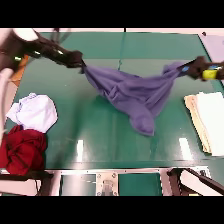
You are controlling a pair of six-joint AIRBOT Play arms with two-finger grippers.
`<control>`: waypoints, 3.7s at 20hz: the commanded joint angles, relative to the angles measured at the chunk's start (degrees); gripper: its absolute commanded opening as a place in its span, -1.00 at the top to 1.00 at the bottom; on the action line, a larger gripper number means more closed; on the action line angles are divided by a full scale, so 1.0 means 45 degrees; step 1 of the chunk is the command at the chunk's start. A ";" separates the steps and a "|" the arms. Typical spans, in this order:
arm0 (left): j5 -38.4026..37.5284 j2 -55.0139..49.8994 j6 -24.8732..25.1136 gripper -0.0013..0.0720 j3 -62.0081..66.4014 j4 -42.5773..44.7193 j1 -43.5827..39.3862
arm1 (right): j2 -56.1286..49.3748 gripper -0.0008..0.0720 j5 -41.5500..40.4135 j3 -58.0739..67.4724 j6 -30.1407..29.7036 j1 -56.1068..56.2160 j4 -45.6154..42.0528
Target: Fold the shirts.
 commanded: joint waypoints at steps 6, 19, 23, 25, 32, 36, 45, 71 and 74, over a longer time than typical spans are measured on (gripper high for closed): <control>0.1773 0.6853 -0.0461 0.92 0.0107 0.2977 0.0073 | 0.3886 0.93 -0.0403 0.3381 0.1617 -0.1443 0.0180; 0.2341 0.5741 -0.0874 0.91 -0.2827 0.4075 0.0073 | 0.0913 0.93 -0.2181 0.2871 0.1185 0.0155 -0.1175; 0.2613 0.3721 -0.0874 0.91 -0.5688 0.2064 0.0068 | -0.2880 0.93 -0.4002 0.1705 0.0860 0.1928 -0.1209; 0.2327 0.2934 -0.0889 0.91 -0.7033 0.1103 0.0068 | -0.4750 0.93 -0.4211 0.1705 0.0860 0.2409 -0.1214; 0.2399 0.2118 -0.0884 0.91 -1.0146 0.0913 0.0068 | -0.6980 0.02 -0.2939 0.2025 0.0884 0.1933 -0.1219; 0.1734 0.2171 -0.0801 -0.85 -0.9326 0.1433 0.0073 | -0.5833 0.26 -0.0034 0.2108 0.1851 -0.0092 -0.2108; 0.0253 0.2147 -0.0899 -0.65 -0.6620 0.2720 0.2050 | 0.1404 0.01 0.0136 -0.7800 0.3823 -0.0010 -0.4828; 0.0709 0.2142 0.0214 -0.66 -1.0909 -0.1146 0.4148 | 0.1083 0.93 -0.1894 -0.9340 0.3468 -0.1331 -0.5965; 0.2443 0.2142 0.0534 -0.66 -1.2458 -0.1710 0.2667 | 0.1083 0.93 -0.1991 -0.9326 0.3152 -0.1331 -0.5469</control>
